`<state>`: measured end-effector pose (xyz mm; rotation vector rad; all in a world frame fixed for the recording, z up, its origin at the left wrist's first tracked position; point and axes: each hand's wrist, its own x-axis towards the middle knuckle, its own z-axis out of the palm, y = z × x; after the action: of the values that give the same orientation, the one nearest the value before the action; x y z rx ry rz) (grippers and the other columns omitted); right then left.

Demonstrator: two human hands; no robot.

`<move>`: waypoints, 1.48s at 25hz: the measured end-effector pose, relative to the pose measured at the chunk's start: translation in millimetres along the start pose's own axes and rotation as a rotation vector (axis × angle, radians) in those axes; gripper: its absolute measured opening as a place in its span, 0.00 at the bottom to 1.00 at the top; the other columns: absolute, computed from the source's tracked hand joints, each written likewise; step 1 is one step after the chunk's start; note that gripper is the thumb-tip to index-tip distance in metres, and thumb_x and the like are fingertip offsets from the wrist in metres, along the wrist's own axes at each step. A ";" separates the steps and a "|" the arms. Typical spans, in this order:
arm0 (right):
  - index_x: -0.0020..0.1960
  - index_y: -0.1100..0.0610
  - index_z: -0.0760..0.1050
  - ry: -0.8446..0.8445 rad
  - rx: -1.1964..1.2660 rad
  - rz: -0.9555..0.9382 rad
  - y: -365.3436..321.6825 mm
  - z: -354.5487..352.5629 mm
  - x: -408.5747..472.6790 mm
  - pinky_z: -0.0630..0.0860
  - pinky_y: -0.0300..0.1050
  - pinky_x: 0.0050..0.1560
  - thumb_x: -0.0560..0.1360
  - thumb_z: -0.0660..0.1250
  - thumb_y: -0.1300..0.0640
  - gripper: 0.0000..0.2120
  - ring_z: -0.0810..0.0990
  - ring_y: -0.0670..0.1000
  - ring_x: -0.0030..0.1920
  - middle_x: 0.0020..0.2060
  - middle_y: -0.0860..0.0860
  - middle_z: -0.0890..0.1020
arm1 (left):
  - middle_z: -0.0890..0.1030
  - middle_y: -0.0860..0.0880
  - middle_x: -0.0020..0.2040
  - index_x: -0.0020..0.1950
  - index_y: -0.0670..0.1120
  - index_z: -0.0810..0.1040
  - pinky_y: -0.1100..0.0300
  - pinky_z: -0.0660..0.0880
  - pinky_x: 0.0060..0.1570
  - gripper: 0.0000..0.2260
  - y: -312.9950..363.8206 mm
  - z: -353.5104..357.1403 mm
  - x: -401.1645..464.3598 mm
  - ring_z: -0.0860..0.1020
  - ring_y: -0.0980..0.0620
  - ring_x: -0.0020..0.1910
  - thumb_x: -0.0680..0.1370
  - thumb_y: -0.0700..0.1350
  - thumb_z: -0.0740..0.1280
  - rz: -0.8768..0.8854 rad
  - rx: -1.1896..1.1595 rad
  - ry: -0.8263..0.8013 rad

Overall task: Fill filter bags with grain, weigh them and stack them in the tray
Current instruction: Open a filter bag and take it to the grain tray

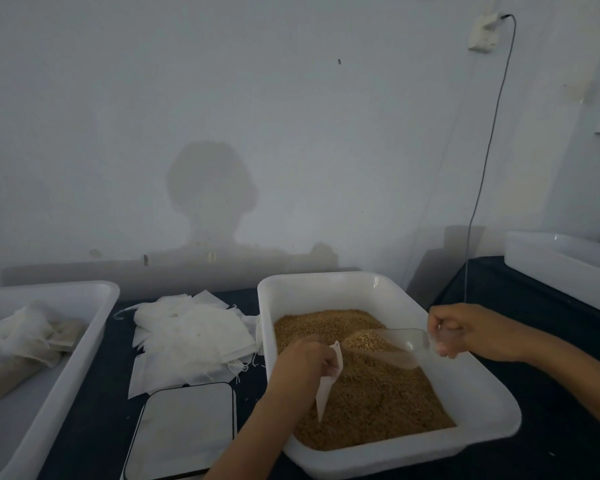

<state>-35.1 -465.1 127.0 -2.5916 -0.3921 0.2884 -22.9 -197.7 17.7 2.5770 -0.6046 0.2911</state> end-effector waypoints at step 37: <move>0.42 0.46 0.71 -0.064 -0.457 -0.004 -42.3 -4.8 4.2 0.74 0.51 0.56 0.73 0.71 0.54 0.09 0.77 0.48 0.52 0.47 0.47 0.79 | 0.81 0.43 0.54 0.51 0.37 0.80 0.70 0.68 0.45 0.07 13.2 -16.0 -9.1 0.77 0.49 0.54 0.75 0.38 0.69 -0.001 -0.136 -0.046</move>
<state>-39.2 -430.6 151.9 -3.0320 -0.5384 0.3102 -38.6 -197.0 34.0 2.4593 -0.6177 0.1843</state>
